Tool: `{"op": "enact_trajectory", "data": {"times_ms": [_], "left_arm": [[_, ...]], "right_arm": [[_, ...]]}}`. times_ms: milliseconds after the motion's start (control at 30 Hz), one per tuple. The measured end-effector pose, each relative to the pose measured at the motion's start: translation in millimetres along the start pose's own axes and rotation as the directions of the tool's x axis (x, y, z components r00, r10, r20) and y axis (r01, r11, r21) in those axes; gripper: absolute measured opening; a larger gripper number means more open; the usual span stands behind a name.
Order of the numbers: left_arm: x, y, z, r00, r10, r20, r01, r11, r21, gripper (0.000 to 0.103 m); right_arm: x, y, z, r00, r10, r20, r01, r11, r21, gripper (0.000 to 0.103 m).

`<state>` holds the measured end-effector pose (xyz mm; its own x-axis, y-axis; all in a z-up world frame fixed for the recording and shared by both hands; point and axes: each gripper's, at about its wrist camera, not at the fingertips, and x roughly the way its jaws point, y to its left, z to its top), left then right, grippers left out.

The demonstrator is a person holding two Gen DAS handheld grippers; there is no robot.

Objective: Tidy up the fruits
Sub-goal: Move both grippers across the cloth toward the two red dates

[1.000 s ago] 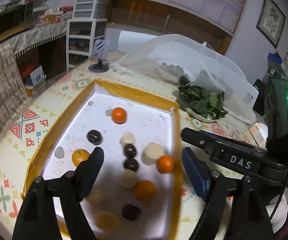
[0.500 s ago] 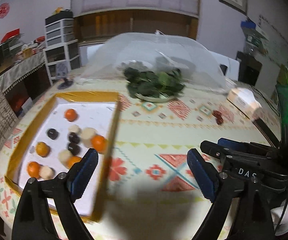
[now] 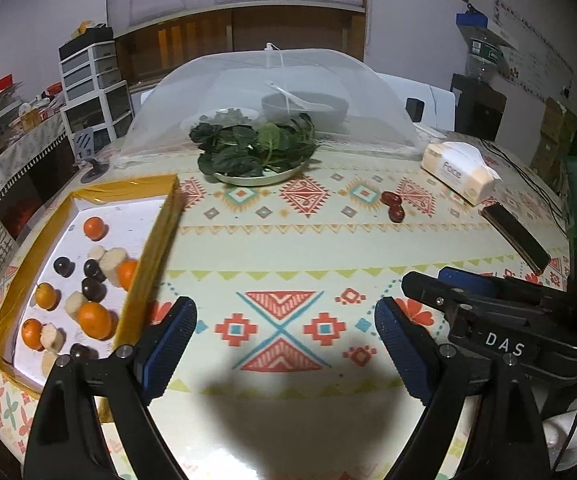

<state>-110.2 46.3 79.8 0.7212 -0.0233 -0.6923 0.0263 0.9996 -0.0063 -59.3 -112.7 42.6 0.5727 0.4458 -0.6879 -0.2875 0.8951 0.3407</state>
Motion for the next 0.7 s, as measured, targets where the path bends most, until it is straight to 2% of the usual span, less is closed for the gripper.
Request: {"op": "enact_trajectory", "data": {"times_ms": [333,700], "left_arm": [[15,-19,0,0.999,-0.015,-0.034,0.016,0.999,0.029,0.09],[39,-16,1,0.997,-0.02,-0.079,0.022,0.999,0.025,0.09]], "right_arm": [[-2,-29,-2,1.0,-0.017,-0.007,0.017,0.999,0.037,0.056],[12,-39,4,0.999,-0.026,-0.034,0.028,0.998,0.052,0.056]]}}
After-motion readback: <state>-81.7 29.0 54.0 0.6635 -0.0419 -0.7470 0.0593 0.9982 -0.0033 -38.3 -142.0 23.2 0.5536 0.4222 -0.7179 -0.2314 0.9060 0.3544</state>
